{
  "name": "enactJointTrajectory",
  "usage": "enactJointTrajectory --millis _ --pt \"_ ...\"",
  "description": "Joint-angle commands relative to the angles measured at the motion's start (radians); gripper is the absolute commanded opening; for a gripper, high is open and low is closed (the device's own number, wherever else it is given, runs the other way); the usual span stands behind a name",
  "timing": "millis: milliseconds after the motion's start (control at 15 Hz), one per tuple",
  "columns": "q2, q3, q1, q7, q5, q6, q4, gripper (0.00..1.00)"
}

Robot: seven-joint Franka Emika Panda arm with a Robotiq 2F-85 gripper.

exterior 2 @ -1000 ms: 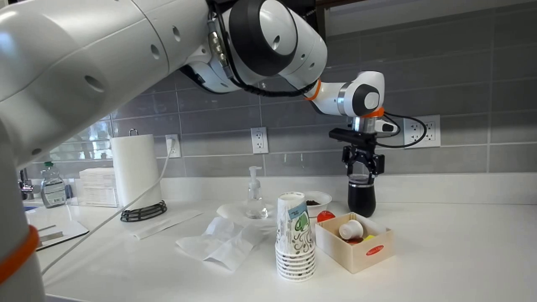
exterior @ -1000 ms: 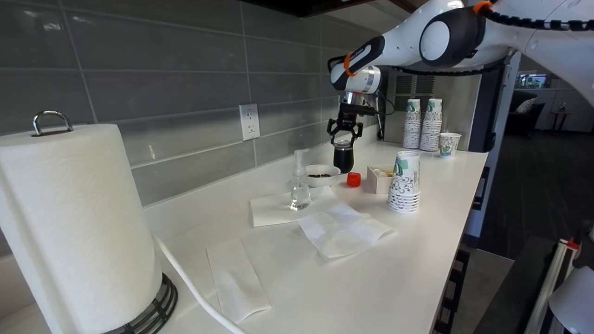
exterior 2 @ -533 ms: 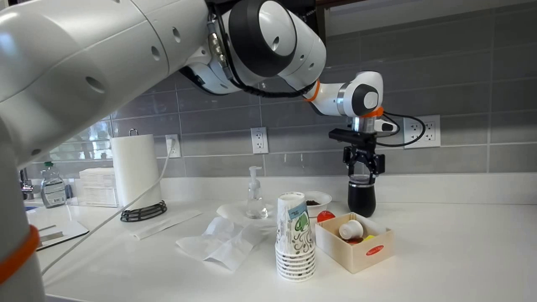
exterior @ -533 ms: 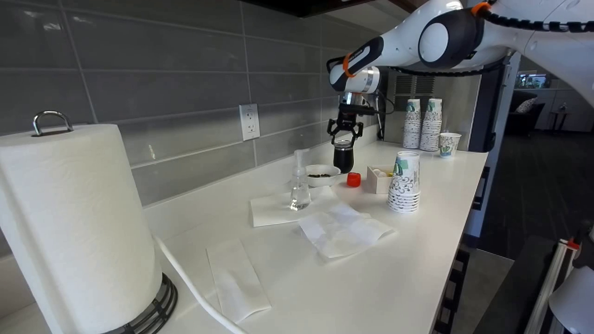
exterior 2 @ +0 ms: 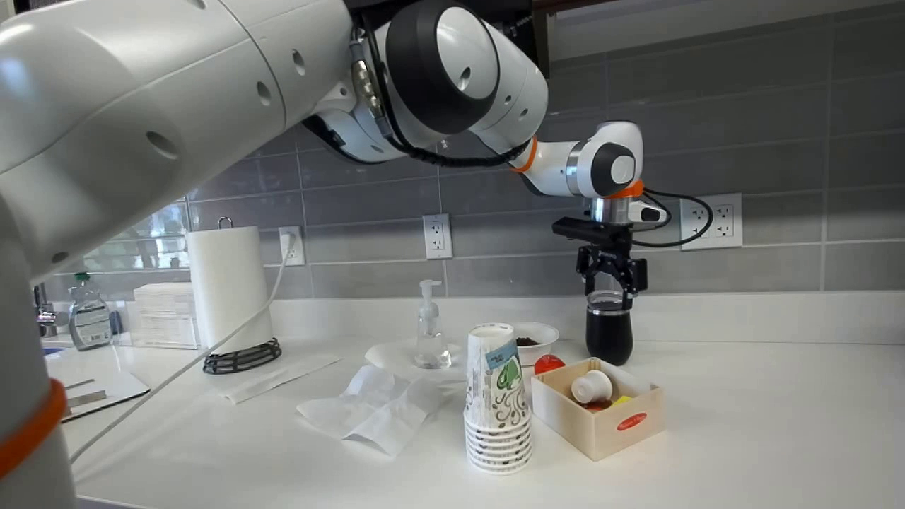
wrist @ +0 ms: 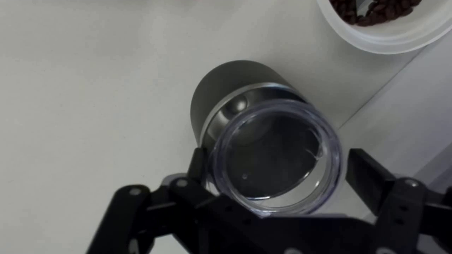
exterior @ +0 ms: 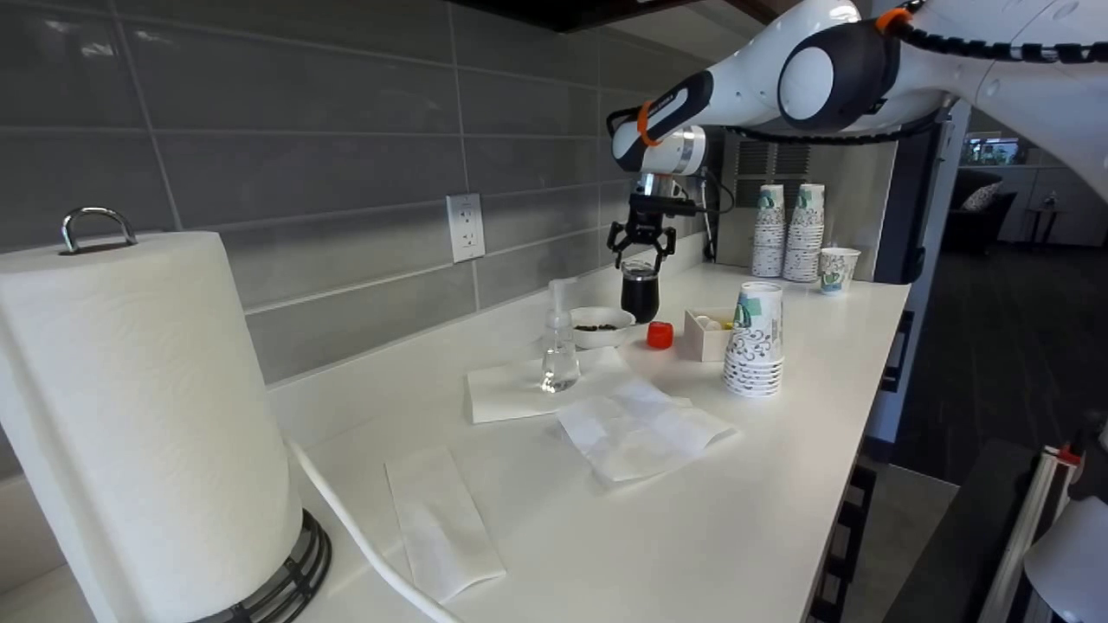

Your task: Put the lid on the black cup

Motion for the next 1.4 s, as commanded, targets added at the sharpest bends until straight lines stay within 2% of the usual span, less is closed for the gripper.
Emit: enactJointTrajectory --millis 0,467,1333 --pt "0.035 -0.007 0.004 0.025 -0.007 -0.025 0.065 1.00" --pt "0.016 -0.008 -0.001 0.012 -0.008 -0.036 0.050 1.00" --pt "-0.131 -0.004 -0.010 -0.101 0.003 0.141 -0.188 1.00"
